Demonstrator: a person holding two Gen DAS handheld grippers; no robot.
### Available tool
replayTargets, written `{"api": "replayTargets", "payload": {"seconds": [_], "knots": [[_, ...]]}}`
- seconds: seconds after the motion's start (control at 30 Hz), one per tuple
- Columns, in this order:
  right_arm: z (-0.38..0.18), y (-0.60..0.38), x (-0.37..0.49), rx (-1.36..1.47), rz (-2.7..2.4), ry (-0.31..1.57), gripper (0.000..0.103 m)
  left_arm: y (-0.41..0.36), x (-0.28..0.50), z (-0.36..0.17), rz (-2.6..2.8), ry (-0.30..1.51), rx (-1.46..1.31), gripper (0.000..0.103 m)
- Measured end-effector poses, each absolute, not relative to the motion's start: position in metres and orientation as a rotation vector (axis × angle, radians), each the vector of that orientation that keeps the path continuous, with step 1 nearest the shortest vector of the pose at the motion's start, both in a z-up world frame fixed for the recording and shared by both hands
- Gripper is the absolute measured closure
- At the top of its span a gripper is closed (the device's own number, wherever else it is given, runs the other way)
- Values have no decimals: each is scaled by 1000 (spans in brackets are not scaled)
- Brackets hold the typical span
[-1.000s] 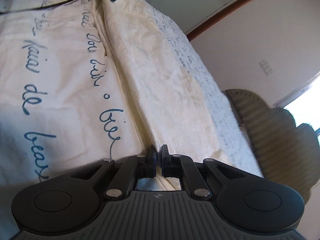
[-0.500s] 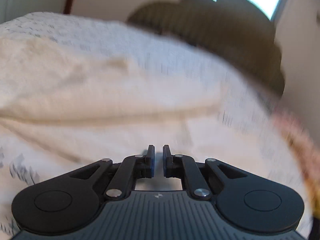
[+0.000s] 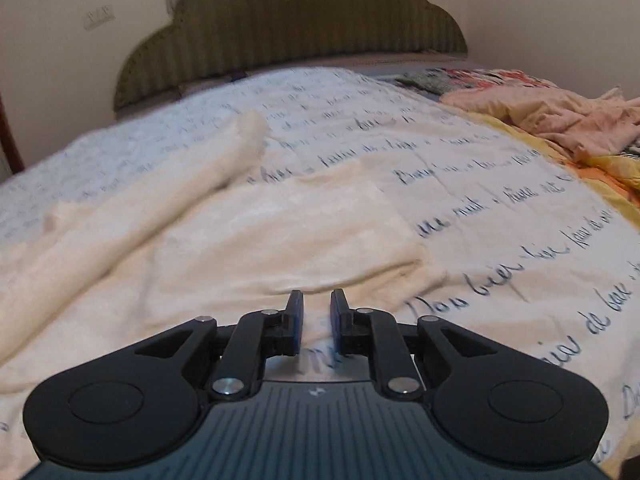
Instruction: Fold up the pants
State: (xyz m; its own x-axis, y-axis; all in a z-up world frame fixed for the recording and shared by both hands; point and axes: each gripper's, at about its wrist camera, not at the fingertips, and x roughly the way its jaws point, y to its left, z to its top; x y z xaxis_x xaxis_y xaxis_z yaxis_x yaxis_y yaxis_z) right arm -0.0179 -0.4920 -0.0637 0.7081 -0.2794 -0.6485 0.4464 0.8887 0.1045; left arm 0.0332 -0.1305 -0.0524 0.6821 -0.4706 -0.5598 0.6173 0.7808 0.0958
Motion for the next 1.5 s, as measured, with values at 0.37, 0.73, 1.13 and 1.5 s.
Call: {"api": "replayTargets", "payload": {"seconds": [0.37, 0.73, 1.13, 1.5], "knots": [[-11, -408, 102, 136, -195, 544, 70, -121, 47, -57, -628, 585, 189, 13], [-45, -365, 265, -105, -421, 786, 43, -117, 55, -60, -669, 600, 149, 6], [5, -445, 120, 389, -421, 382, 98, -114, 57, -62, -684, 603, 142, 2], [-3, -500, 8, 615, -405, 346, 86, -119, 57, -63, -679, 604, 167, 1]]}}
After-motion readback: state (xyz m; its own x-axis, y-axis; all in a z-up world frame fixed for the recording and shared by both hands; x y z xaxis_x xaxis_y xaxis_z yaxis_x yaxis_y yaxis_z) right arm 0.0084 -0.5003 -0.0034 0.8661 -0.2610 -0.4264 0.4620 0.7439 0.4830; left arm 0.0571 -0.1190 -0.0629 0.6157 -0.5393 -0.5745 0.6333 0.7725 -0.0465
